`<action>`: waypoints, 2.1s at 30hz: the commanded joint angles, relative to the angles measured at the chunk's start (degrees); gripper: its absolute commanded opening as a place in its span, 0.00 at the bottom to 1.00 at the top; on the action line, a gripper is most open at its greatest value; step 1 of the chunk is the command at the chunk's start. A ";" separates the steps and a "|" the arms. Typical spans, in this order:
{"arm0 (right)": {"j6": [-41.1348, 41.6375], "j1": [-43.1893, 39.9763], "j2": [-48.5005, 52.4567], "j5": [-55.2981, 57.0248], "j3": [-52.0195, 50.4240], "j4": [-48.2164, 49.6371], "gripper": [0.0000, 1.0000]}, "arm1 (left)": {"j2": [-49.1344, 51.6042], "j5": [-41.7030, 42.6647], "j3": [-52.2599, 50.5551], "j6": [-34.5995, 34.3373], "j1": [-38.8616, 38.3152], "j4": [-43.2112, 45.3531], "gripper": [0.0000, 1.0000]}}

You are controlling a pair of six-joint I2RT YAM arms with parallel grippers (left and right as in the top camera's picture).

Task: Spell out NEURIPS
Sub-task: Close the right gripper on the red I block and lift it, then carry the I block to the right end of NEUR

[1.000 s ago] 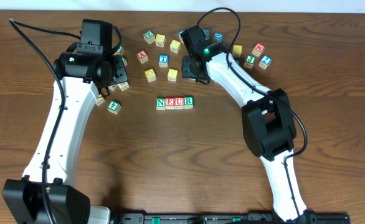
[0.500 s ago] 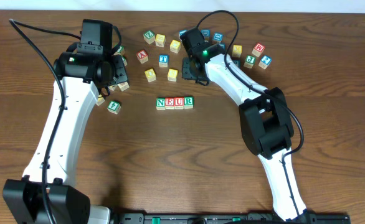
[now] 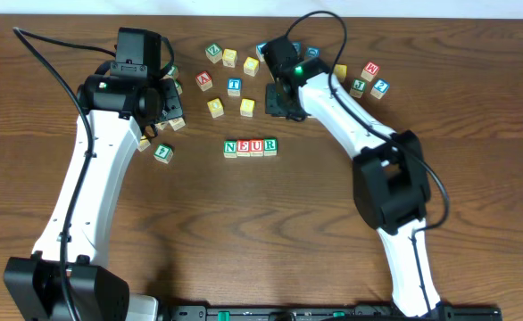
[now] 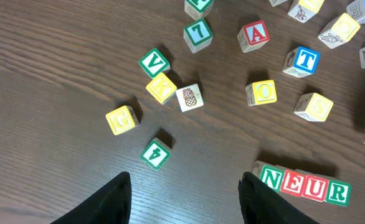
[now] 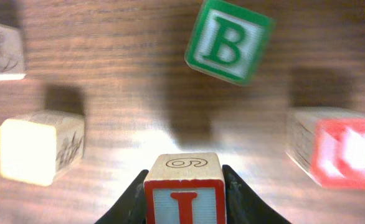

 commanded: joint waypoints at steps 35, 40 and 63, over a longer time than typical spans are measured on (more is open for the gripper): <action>-0.39 4.31 -6.80 0.63 -12.50 -3.96 0.30 | -1.05 -0.92 -0.02 0.52 0.28 0.04 0.55; -0.39 4.28 -6.75 0.66 -13.29 -2.91 0.29 | -1.03 -0.92 -0.02 0.52 0.28 0.04 0.55; -4.31 -1.86 -6.32 0.63 -10.80 -1.81 0.10 | -1.03 -0.92 -0.02 0.50 0.28 0.26 0.55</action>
